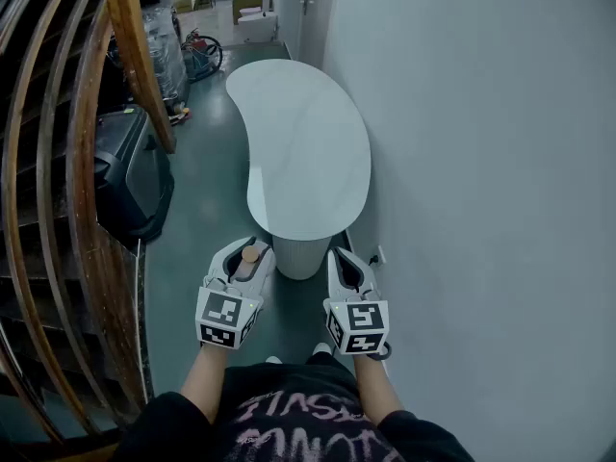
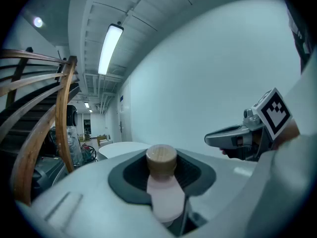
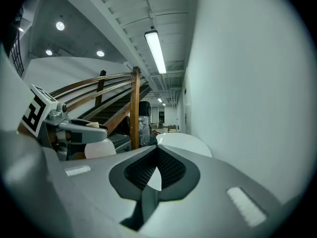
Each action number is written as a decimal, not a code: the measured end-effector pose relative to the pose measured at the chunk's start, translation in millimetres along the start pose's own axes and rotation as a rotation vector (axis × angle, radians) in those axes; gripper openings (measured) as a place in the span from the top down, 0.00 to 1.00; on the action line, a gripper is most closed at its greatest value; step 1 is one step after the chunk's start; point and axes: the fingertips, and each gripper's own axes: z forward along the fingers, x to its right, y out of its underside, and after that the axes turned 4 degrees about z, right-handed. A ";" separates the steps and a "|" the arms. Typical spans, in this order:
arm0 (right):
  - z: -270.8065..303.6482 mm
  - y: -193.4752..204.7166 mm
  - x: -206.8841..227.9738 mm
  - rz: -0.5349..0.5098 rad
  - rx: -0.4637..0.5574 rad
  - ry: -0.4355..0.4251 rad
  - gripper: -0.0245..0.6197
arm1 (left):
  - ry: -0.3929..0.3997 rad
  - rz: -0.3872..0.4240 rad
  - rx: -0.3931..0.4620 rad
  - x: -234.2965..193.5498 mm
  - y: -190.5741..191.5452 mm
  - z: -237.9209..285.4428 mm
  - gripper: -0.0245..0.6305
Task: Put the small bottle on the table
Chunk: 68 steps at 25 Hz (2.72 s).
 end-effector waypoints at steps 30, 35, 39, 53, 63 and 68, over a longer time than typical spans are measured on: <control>-4.5 3.9 -11.2 -0.021 -0.009 0.006 0.95 | 0.037 0.006 0.003 -2.2 -0.1 -1.0 0.77; -11.7 5.9 -7.7 -0.026 -0.010 0.027 0.95 | 0.055 0.008 0.006 4.6 -0.2 -1.2 0.77; -12.7 6.8 -2.3 -0.018 -0.007 0.041 0.95 | 0.065 0.010 0.007 7.4 -0.1 2.3 0.77; 7.1 8.3 3.1 -0.006 0.003 0.041 0.95 | 0.057 0.021 -0.002 -6.0 5.5 16.6 0.77; 32.8 11.5 27.1 0.012 0.012 0.042 0.95 | 0.059 0.033 -0.011 -11.0 10.1 47.3 0.77; 49.5 8.1 38.2 0.018 0.011 0.037 0.95 | 0.052 0.033 -0.015 -16.7 8.2 64.0 0.76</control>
